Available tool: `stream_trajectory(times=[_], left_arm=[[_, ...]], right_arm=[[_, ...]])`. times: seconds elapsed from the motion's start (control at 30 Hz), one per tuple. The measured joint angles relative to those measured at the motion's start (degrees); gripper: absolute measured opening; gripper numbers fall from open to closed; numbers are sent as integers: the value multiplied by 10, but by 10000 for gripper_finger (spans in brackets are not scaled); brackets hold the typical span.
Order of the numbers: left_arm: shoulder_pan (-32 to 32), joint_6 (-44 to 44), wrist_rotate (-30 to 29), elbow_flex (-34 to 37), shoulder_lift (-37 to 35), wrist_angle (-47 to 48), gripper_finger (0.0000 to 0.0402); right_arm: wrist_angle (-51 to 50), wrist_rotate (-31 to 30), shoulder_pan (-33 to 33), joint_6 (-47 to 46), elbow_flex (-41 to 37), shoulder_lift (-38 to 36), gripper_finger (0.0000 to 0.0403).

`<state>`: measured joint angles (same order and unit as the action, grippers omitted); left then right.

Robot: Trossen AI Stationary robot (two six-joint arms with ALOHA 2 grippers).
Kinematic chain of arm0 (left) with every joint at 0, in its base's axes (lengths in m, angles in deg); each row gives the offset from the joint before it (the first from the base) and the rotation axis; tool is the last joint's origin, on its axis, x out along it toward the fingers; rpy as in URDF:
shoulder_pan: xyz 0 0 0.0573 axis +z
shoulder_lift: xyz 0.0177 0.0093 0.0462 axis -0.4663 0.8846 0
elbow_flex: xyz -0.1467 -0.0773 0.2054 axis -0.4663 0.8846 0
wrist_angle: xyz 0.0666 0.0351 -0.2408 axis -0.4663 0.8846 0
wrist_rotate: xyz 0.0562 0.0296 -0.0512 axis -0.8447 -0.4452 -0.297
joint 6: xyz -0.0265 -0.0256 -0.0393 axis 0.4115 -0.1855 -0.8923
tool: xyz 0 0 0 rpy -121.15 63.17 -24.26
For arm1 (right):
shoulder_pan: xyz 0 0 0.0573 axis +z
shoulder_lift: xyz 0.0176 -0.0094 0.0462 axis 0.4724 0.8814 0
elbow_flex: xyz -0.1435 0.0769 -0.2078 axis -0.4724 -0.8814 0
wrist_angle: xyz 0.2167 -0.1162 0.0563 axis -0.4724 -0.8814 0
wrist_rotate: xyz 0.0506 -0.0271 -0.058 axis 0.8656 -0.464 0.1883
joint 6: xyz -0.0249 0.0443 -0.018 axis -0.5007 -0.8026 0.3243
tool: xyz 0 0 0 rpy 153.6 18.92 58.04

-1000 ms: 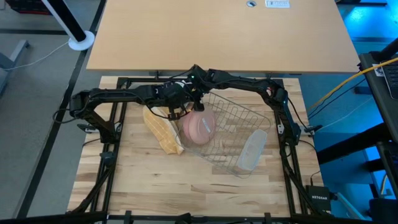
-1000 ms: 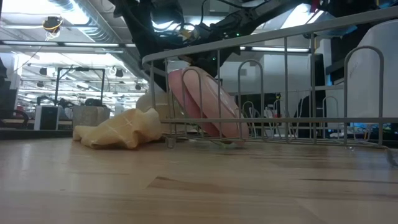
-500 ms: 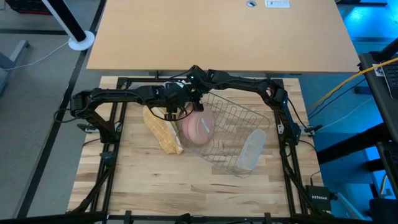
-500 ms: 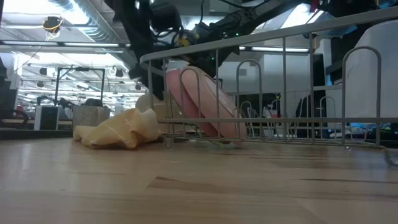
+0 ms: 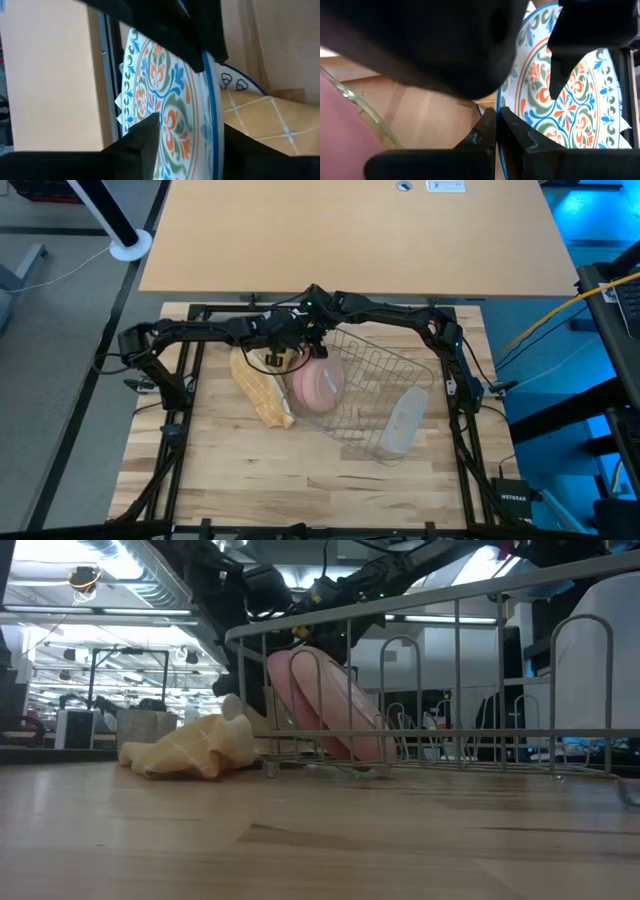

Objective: Sort dishes
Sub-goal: Put the orange patterned white plate into the dish rack

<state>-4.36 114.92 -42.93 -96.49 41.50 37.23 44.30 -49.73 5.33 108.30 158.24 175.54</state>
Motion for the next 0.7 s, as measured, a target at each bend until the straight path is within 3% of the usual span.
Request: stream_trajectory(times=[0.2, 0.3, 0.5, 0.7], left_arm=[[6, -5, 20, -1, 15, 10, 80], [-1, -1, -2, -2, 17, 4, 39], [-13, -4, -30, -2, 15, 3, 33], [-14, -14, -31, -2, 15, 4, 33]], right_arm=[[-2, -7, 1, 1, -2, -8, 13], [-5, -23, 0, 0, -2, -15, 14], [-2, -67, 1, -3, -2, -17, 28], [-2, -64, 1, -4, -2, -17, 56]])
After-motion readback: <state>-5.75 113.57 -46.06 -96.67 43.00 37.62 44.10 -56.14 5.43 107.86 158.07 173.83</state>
